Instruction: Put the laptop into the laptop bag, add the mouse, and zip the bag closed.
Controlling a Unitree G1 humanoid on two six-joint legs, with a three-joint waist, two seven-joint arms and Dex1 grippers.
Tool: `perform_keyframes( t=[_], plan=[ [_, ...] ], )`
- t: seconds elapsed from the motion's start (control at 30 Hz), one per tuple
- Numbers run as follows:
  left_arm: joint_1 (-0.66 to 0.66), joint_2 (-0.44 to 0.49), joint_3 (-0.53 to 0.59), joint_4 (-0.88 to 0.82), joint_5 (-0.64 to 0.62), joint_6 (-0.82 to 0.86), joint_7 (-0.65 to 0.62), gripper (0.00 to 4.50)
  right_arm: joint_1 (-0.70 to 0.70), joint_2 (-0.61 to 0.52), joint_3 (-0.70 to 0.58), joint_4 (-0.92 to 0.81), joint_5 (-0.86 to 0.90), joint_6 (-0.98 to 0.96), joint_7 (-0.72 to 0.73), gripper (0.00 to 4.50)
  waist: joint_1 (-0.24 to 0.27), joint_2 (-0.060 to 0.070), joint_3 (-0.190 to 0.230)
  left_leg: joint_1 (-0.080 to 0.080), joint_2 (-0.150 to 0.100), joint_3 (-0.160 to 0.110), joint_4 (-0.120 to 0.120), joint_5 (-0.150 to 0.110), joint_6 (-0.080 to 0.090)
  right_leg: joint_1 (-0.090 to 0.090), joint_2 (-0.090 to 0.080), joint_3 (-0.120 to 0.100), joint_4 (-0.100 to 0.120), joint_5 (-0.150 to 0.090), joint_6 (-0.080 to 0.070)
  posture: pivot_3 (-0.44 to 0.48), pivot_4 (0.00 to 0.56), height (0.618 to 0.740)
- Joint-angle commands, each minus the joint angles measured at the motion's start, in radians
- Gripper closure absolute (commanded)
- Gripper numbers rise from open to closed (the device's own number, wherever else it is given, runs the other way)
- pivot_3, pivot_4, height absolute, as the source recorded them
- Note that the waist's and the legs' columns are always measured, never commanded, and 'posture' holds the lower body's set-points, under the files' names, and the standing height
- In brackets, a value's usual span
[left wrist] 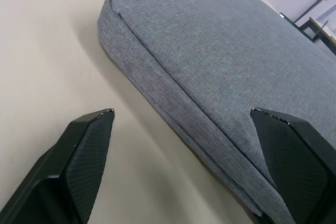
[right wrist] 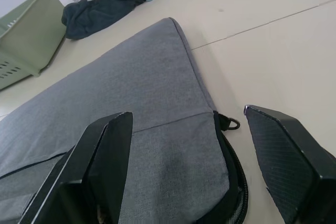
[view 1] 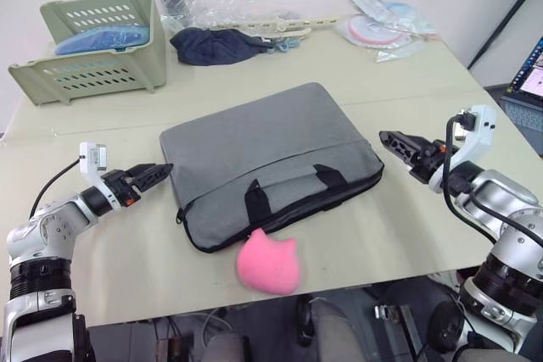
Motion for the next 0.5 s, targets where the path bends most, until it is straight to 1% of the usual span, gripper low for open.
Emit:
perform_keyframes(
  t=[0.03,0.17,0.33,0.43,0.5],
  plan=[
    [0.004,-0.041,-0.059,-0.004,0.017,0.062,0.001,0.0,0.022,0.012,0.007,-0.043,0.039,-0.007,-0.024,0.76,0.008,0.0,0.0,0.0,-0.001,0.0,0.0,0.0,0.0,0.0,0.0,0.0,0.0,0.0,0.0,0.0,0.15,0.74],
    [0.016,-0.064,-0.098,-0.034,0.023,0.101,-0.022,0.0,0.05,0.015,0.018,-0.04,0.05,-0.025,-0.034,0.76,0.012,0.001,0.0,0.0,-0.005,-0.001,0.0,0.001,0.003,0.001,-0.004,0.002,0.0,0.001,0.002,0.0,0.15,0.74],
    [0.01,-0.093,-0.105,-0.034,0.02,0.145,-0.005,0.0,0.069,0.014,0.029,-0.035,0.064,-0.041,-0.045,0.76,0.013,0.002,-0.001,0.0,-0.007,-0.001,0.0,0.002,0.004,0.003,-0.006,0.002,-0.002,0.002,0.004,0.0,0.15,0.74],
    [-0.016,-0.112,-0.093,0.0,0.029,0.152,0.021,0.83,0.077,0.012,0.035,-0.022,0.066,-0.057,-0.049,0.72,0.016,0.003,-0.002,0.0,-0.008,-0.002,0.0,0.003,0.005,0.003,-0.008,0.002,-0.002,0.003,0.005,0.0,0.15,0.74],
    [-0.033,-0.116,-0.092,0.023,0.039,0.146,0.027,1.75,0.079,0.004,0.037,-0.011,0.066,-0.067,-0.049,0.72,0.016,0.003,-0.002,0.0,-0.009,-0.002,0.0,0.003,0.006,0.004,-0.008,0.002,-0.002,0.003,0.006,0.0,0.15,0.74]
  ],
)
